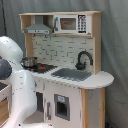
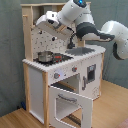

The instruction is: Play with the kitchen

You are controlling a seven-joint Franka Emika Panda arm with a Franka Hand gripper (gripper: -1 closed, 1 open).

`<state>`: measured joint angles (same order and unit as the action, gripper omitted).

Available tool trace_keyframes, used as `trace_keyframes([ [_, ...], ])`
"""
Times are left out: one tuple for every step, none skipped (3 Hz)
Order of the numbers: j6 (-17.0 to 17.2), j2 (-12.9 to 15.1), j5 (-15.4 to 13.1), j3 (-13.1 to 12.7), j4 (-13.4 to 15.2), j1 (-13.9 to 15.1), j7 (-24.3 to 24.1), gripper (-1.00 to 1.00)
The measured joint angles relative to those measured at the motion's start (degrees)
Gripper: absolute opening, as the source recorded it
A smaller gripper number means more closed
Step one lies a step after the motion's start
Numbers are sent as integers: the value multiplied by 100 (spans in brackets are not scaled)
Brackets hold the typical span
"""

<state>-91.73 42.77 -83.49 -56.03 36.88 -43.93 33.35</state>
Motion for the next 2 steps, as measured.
trace_keyframes([
  [-15,0,-299,0,17,-128,-512,100],
  [-15,1,-692,2,47,-231,-998,100],
])
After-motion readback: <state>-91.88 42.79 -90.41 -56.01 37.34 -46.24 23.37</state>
